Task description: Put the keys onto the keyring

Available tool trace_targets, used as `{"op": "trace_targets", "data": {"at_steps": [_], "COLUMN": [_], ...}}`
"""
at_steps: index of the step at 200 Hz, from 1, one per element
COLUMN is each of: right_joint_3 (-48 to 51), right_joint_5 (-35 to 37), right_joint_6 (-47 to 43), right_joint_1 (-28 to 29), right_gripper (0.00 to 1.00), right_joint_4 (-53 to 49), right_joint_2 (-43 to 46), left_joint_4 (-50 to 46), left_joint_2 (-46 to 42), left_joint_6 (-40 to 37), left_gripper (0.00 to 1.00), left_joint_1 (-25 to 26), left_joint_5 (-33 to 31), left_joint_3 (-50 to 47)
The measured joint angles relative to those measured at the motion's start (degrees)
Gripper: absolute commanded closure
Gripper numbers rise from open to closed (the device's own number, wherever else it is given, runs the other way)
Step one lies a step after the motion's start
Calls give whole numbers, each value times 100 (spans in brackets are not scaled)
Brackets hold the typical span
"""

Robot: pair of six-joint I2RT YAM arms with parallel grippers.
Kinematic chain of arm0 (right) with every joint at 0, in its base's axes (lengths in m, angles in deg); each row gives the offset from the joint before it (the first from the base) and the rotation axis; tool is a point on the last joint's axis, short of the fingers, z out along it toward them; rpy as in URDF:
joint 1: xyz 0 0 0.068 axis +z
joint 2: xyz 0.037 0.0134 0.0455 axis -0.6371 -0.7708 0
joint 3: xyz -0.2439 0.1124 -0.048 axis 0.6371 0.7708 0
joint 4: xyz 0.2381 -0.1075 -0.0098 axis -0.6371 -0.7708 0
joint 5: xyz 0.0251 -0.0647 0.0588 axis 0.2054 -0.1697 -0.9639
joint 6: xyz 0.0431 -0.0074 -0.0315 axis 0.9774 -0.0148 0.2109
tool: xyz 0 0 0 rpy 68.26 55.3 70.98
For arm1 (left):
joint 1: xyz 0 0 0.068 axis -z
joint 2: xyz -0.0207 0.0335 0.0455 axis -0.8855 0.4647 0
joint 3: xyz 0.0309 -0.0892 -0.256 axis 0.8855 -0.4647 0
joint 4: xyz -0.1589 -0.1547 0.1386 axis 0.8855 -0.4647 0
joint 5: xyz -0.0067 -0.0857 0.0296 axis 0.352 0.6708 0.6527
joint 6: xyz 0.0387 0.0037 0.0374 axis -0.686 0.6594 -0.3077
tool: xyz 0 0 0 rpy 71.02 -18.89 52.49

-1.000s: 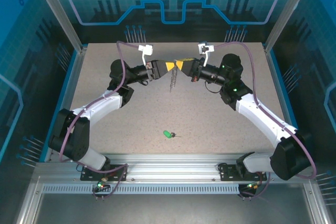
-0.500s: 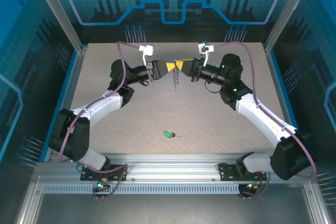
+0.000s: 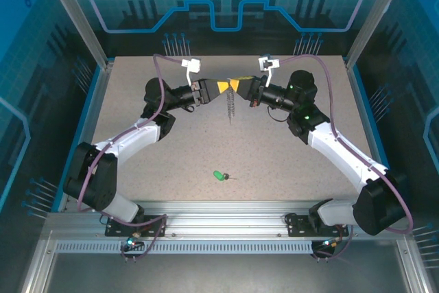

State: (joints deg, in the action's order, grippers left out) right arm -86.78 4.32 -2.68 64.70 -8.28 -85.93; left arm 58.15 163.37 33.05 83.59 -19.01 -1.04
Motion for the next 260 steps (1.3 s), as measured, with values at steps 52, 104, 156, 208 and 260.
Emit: {"op": "trace_targets", "data": {"at_steps": [52,104,156,208,260], "right_joint_3": [0,0,0,273,754], "right_joint_5": [2,44,144,586,1856], "right_joint_6": [0,0,-31,-44,-66], "right_joint_1": [0,0,4,-92,-358], "right_gripper": [100,100,59,9,0], "right_joint_4": [-7,-20,-90,-678,-2044], "right_joint_2": [-11,-33,-31,466,1394], "left_joint_4": [7,48,76,-57,-455], "left_joint_2": [0,0,0,-20,-164], "left_joint_6": [-4,2,-20,-278,-577], "left_gripper": [78,95,100,100,100], "left_joint_1": [2,13,24,63,66], "left_joint_5": [-94,-98,-98,-96,-94], "left_joint_3": [0,0,0,-74,-234]}}
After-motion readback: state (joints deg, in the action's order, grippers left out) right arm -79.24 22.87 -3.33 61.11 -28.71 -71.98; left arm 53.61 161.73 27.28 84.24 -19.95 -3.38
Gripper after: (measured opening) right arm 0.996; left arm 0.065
